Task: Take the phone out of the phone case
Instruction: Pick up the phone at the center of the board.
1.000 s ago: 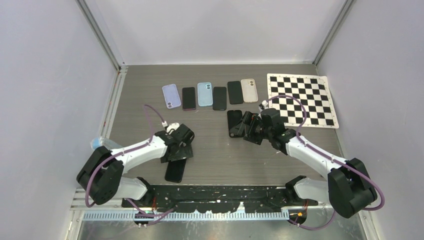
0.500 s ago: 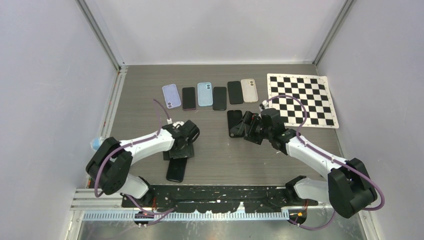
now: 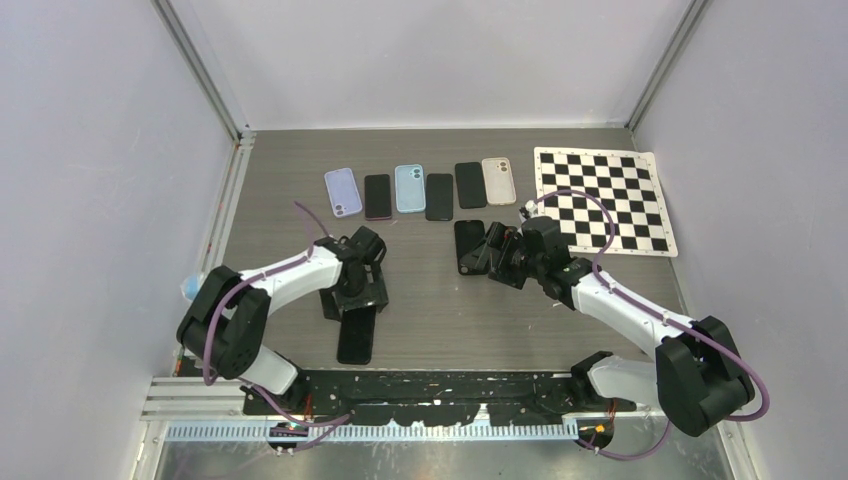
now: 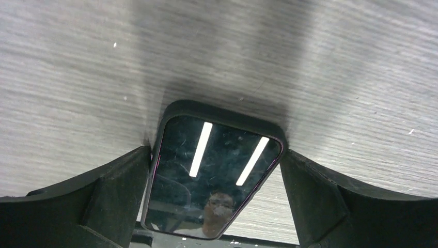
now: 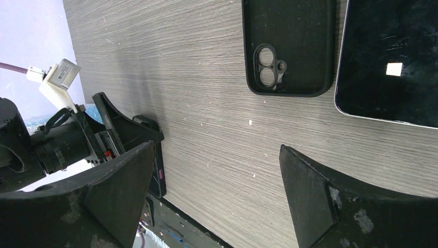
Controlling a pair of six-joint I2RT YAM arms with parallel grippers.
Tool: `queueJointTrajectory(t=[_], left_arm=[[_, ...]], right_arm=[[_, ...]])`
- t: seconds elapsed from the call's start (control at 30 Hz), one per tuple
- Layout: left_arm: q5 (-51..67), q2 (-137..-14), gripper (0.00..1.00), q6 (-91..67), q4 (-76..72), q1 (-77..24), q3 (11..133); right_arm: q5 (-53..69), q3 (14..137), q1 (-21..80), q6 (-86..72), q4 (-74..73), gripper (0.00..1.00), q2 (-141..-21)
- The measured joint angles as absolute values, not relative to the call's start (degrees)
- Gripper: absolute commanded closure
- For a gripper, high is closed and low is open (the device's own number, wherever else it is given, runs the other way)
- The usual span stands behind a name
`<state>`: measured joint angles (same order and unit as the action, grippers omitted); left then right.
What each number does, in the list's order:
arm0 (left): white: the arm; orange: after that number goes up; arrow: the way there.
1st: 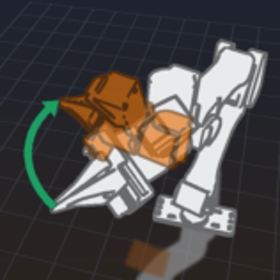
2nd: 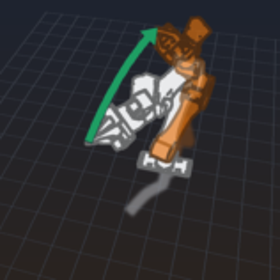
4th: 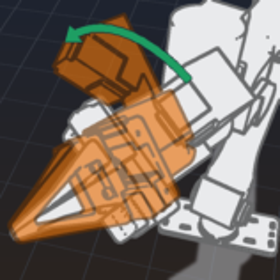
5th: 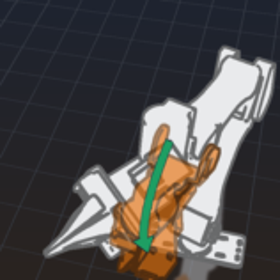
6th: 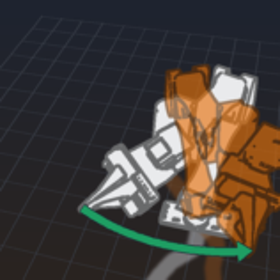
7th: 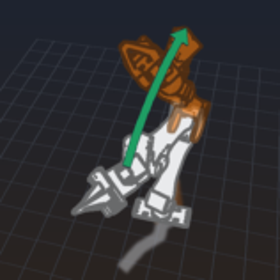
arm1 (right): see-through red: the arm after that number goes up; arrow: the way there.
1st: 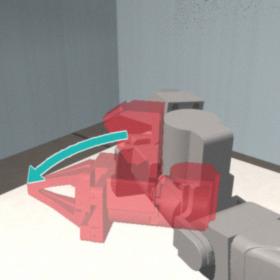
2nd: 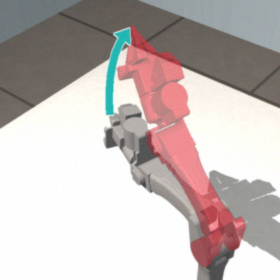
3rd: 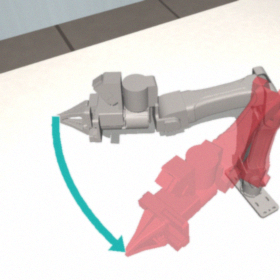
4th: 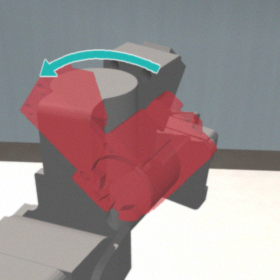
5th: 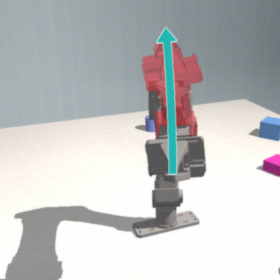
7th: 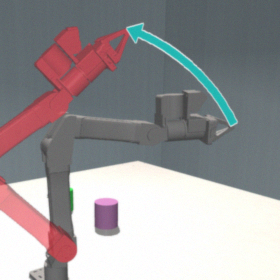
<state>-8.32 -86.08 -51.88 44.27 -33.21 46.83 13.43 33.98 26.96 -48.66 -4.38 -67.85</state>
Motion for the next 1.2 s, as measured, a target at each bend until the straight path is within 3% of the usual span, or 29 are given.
queueJointTrajectory(t=[0.63, 0.8, 1.0, 1.2], left_arm=[[-11.9, -75.37, 0.02, -44.88, 37.78, -39.51, 37.43], [-12.36, -76.27, 0.32, -46.24, 38.04, -41.89, 38.13], [-13.58, -77.03, 0.42, -47.29, 39.29, -42.59, 39.27], [-15.35, -79.53, 0.45, -47.77, 41.04, -42.5, 43.22]], right_arm=[[14.35, 34.06, 26.96, -49.08, -2.9, 0.03, -69.8], [14.55, 34.09, 26.96, -49.5, -2.79, 0.05, -69.8], [15.64, 34.09, 27.51, -49.65, -1.3, 0.2, -69.8], [16.21, 34.06, 31.77, -49.67, 2.57, 0.22, -69.8]])
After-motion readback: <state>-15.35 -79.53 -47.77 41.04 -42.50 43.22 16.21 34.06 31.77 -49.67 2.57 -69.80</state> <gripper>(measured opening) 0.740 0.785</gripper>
